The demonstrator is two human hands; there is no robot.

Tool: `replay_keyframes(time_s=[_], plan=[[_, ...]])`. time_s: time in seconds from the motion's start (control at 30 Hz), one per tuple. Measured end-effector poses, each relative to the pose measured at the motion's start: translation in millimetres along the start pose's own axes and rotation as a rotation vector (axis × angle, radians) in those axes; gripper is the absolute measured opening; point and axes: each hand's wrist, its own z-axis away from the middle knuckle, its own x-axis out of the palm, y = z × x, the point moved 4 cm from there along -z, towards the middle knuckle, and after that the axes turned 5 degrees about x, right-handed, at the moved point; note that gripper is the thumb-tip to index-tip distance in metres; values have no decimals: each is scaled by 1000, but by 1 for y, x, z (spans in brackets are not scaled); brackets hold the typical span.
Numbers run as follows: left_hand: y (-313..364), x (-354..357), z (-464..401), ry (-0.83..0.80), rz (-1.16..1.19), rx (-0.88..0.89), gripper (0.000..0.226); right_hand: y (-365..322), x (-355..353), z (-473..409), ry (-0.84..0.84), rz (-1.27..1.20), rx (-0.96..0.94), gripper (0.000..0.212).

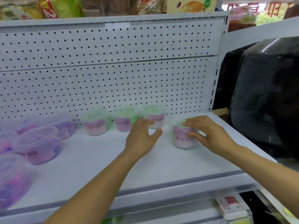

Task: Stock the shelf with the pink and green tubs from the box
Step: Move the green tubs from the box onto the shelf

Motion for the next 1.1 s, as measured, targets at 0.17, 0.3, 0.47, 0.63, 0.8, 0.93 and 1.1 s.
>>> replay_keyframes(time_s=[0.17,0.3,0.47,0.63,0.8,0.93,1.1], plan=[[-13,17,-40,-70,-385,275,64,43,4,-20,16,86,146,36],[-19,21,-67,-46,-480,252,60,56,16,-46,-44,148,198,38],[-17,28,-89,-8,-524,241,58,64,26,-78,-102,204,257,39],[-14,32,-99,57,-619,286,65,68,33,-92,-118,236,264,40],[-16,36,-100,92,-622,305,60,68,32,-97,-158,340,274,42],[-13,35,-90,-4,-608,271,65,56,29,-87,-229,458,257,59],[25,28,-38,74,-623,320,76,29,0,-41,-92,404,257,62]])
